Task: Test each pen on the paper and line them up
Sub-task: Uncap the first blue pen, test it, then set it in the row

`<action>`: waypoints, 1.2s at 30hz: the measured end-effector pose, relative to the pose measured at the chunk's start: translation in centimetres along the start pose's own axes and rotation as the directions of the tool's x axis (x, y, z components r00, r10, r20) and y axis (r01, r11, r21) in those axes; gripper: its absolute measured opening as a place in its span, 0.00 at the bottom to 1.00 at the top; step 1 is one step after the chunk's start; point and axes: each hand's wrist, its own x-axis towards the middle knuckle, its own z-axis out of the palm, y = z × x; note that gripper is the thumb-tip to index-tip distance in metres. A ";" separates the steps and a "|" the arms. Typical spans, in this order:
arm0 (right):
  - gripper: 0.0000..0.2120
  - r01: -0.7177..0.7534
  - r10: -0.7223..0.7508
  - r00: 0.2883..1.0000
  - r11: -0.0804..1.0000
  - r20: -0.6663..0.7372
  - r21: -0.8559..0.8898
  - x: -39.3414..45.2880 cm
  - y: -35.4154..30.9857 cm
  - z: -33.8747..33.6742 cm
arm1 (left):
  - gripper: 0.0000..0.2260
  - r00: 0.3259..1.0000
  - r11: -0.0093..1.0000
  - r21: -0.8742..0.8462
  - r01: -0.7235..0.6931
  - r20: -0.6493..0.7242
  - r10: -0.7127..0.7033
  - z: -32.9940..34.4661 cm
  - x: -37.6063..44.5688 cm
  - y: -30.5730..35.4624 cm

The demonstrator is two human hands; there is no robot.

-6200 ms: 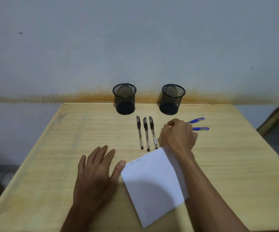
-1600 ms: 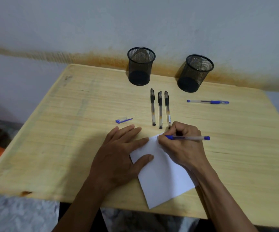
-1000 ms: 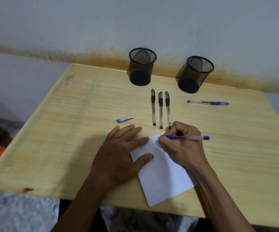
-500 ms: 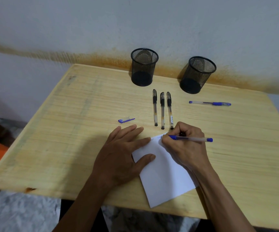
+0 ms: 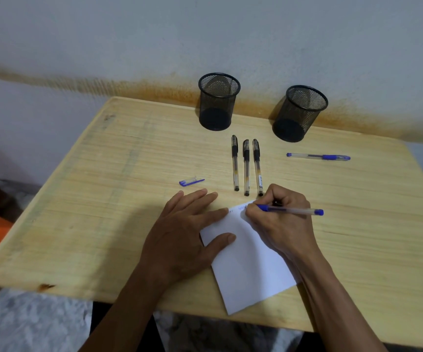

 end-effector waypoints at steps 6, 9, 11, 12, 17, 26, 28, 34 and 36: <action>0.09 0.018 -0.017 1.000 0.999 0.015 -0.029 0.1 0.0 0.0 | 0.26 1.000 1.000 0.009 -0.005 0.000 0.005 0.0 0.1 0.0; 0.09 0.010 -0.010 1.000 0.999 0.006 -0.050 -0.1 -0.4 0.0 | 0.26 1.000 1.000 0.012 -0.015 -0.010 0.015 0.0 0.0 -0.1; 0.08 -0.055 0.057 0.998 0.995 -0.022 0.080 -0.1 -0.8 -0.2 | 0.26 1.000 1.000 0.002 -0.015 -0.015 0.015 0.1 0.1 -0.1; 0.08 -0.108 0.115 0.993 0.963 -0.017 0.247 0.1 -0.9 -0.6 | 0.26 1.000 1.000 -0.001 -0.017 -0.019 0.017 0.1 0.1 -0.1; 0.13 -0.219 0.340 0.941 0.605 0.000 0.765 0.4 -1.1 -2.8 | 0.22 0.992 0.997 0.042 -0.068 -0.102 0.072 0.2 0.1 -0.1; 0.06 -0.145 0.219 0.971 0.856 -0.093 0.496 -3.6 -1.1 -5.2 | 0.21 0.990 0.993 -0.118 -0.008 -0.139 -0.009 -0.3 0.0 0.5; 0.09 -0.150 0.206 0.976 0.867 -0.068 0.475 -4.4 -0.9 -5.5 | 0.15 0.959 0.968 -0.249 0.018 -0.268 -0.086 -0.9 0.1 0.9; 0.05 -0.101 0.185 0.977 0.835 -0.103 0.541 -5.8 -1.0 -6.3 | 0.11 0.895 0.961 -0.044 0.274 -0.354 -0.272 -2.3 2.2 0.8; 0.07 -0.095 0.182 0.977 0.832 -0.107 0.547 -6.2 -0.8 -6.4 | 0.12 0.918 0.952 0.067 0.297 -0.295 -0.266 -2.4 3.0 0.3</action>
